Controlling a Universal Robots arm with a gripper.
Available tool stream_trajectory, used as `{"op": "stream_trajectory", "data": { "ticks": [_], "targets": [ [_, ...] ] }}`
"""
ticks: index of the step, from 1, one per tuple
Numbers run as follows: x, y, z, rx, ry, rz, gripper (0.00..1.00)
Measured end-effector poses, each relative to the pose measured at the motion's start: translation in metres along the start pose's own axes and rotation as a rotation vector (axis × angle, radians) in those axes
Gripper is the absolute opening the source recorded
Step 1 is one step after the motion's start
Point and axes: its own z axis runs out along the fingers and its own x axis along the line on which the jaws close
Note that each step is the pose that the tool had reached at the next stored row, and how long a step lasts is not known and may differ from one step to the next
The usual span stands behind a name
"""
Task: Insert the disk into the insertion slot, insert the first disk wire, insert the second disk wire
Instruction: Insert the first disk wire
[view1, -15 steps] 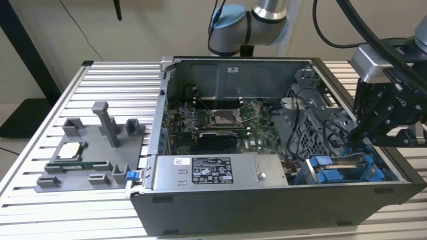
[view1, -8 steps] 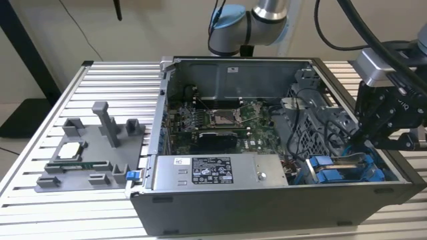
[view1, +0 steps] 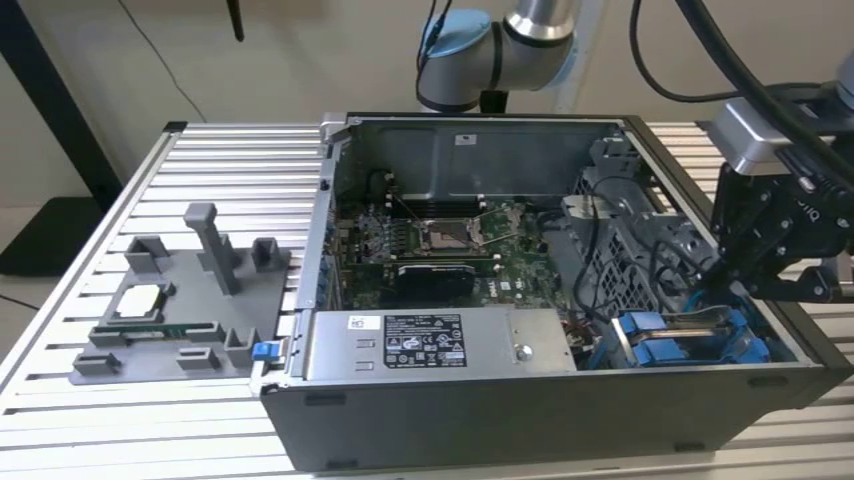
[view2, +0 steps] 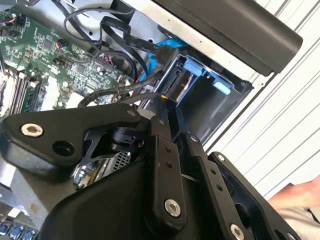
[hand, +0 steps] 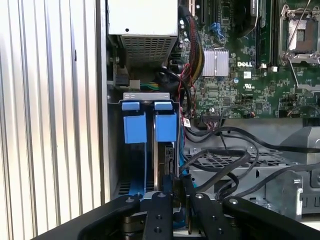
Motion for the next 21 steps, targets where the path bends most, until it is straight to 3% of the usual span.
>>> {"op": "stream_trajectory", "data": {
  "ticks": [21],
  "targets": [
    [0.0011,-0.0043,0.013,-0.0017,0.0003,-0.011,0.0]
  ]
}}
